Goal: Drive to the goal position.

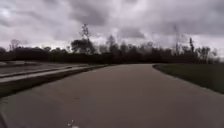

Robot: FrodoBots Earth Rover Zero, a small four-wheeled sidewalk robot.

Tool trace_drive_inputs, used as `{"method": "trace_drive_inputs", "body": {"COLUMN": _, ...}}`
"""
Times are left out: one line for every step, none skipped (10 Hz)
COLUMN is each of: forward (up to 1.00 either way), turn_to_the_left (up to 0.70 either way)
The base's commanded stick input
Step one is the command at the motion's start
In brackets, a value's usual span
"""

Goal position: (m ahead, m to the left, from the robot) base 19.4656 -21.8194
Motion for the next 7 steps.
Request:
{"method": "trace_drive_inputs", "body": {"forward": 1.00, "turn_to_the_left": -0.37}}
{"method": "trace_drive_inputs", "body": {"forward": 1.00, "turn_to_the_left": -0.37}}
{"method": "trace_drive_inputs", "body": {"forward": 1.00, "turn_to_the_left": -0.37}}
{"method": "trace_drive_inputs", "body": {"forward": 1.00, "turn_to_the_left": -0.37}}
{"method": "trace_drive_inputs", "body": {"forward": 1.00, "turn_to_the_left": -0.37}}
{"method": "trace_drive_inputs", "body": {"forward": 1.00, "turn_to_the_left": -0.02}}
{"method": "trace_drive_inputs", "body": {"forward": 1.00, "turn_to_the_left": 0.00}}
